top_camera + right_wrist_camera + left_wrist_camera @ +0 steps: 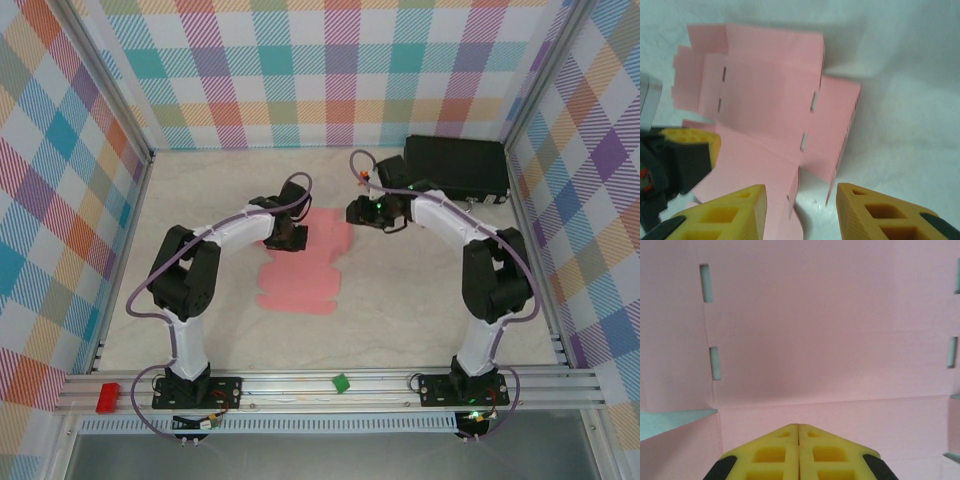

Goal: Fold the paper box

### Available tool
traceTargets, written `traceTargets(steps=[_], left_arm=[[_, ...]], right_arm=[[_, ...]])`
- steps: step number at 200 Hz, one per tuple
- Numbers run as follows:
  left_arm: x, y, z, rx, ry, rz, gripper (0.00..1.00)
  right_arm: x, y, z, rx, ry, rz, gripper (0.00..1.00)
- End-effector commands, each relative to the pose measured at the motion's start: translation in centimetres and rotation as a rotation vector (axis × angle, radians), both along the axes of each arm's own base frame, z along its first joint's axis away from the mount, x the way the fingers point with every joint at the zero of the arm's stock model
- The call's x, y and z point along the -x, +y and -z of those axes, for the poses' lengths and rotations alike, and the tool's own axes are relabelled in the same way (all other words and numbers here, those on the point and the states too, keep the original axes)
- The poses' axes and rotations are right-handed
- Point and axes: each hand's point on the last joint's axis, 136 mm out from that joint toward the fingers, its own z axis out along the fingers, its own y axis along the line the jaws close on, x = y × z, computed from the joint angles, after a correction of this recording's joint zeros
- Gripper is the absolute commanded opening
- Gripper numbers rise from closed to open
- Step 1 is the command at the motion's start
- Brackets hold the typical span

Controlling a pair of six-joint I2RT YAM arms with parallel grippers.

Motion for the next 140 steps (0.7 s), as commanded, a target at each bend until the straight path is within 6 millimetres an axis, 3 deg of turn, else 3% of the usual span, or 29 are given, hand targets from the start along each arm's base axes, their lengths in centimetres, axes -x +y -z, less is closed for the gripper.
traceTargets(steps=[1,33,80,108,140], left_arm=[[1.7,0.5,-2.8,0.018,-0.001,-0.018,0.09],[5.2,1.9,-1.9,0.058,0.055,-0.121,0.08],[10.4,1.5,0.1,0.186,0.149,-0.158,0.03],[11.9,2.0,1.5,0.191,0.190,-0.182,0.01],[12.6,3.4,2.2,0.127,0.196,-0.198,0.01]], right_arm=[[-1.1,0.6,0.1,0.042,-0.022,-0.129,0.42],[-4.3,1.4,1.3,0.119,-0.031,-0.213,0.43],[-6.9,3.2,3.4,0.126,-0.009,-0.308,0.43],[-8.2,3.4,4.6,0.148,0.000,-0.314,0.43],[-7.8,3.5,6.2,0.150,0.064,-0.319,0.40]])
